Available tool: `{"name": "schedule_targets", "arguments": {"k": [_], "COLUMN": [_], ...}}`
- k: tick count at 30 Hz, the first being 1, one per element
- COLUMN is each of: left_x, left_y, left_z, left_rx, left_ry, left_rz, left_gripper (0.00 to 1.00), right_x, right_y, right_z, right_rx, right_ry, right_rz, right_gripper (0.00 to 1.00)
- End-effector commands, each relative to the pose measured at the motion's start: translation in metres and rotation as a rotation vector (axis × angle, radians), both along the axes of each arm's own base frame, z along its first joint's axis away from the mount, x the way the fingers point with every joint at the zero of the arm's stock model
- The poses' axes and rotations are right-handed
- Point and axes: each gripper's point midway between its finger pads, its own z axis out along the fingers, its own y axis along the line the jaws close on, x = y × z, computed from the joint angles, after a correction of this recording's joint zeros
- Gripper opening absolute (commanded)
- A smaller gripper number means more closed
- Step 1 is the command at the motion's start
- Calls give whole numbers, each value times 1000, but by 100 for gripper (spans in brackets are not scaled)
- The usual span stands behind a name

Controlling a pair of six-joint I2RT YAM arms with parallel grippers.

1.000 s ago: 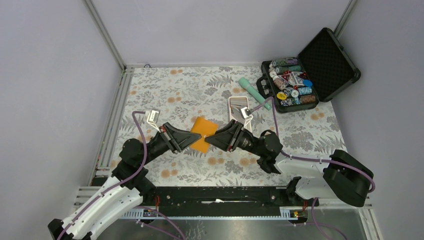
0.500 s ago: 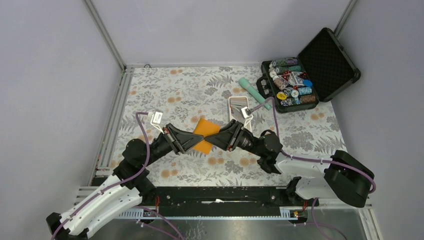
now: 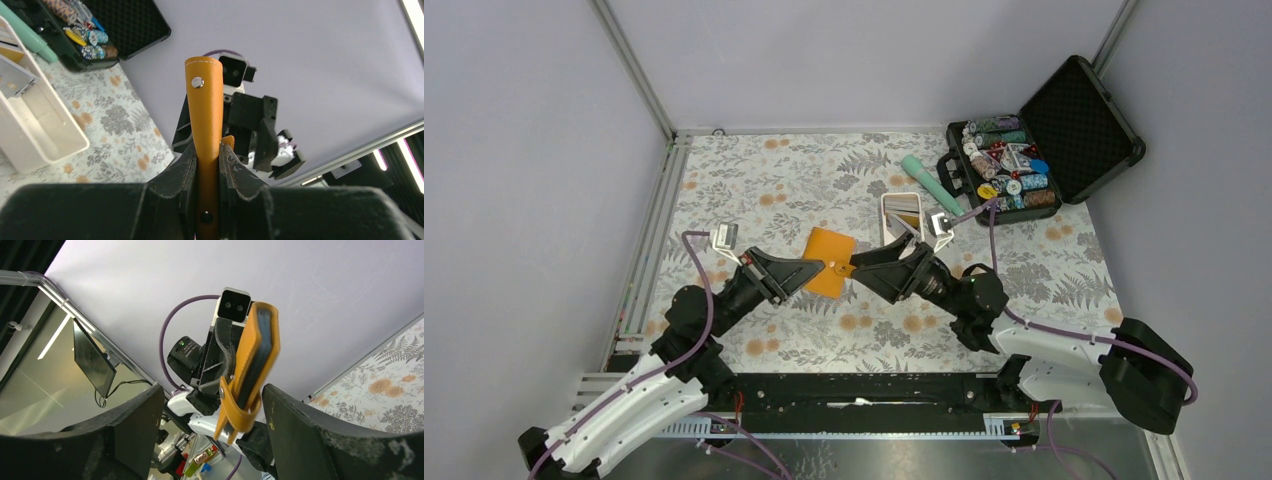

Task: Put the credit cards into the card holder
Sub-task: Close the card holder at the center of the board.

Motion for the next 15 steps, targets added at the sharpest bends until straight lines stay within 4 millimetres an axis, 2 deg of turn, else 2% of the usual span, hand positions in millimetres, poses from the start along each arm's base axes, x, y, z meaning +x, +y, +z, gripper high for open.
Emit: {"name": "schedule_targets", "arguments": {"k": [1, 15], "left_x": [-5, -8], "left_y": [18, 20], "left_z": [50, 56], "left_rx": [-189, -177], "left_ry": [-64, -79], "left_rz": [34, 34], "left_gripper": [0, 0], "right_x": [2, 0], "right_y": [-14, -5], "right_z": [14, 11], "right_rx": [55, 75], "right_ry": [-45, -18], "right_rz": [-45, 19], "right_gripper": [75, 39]}}
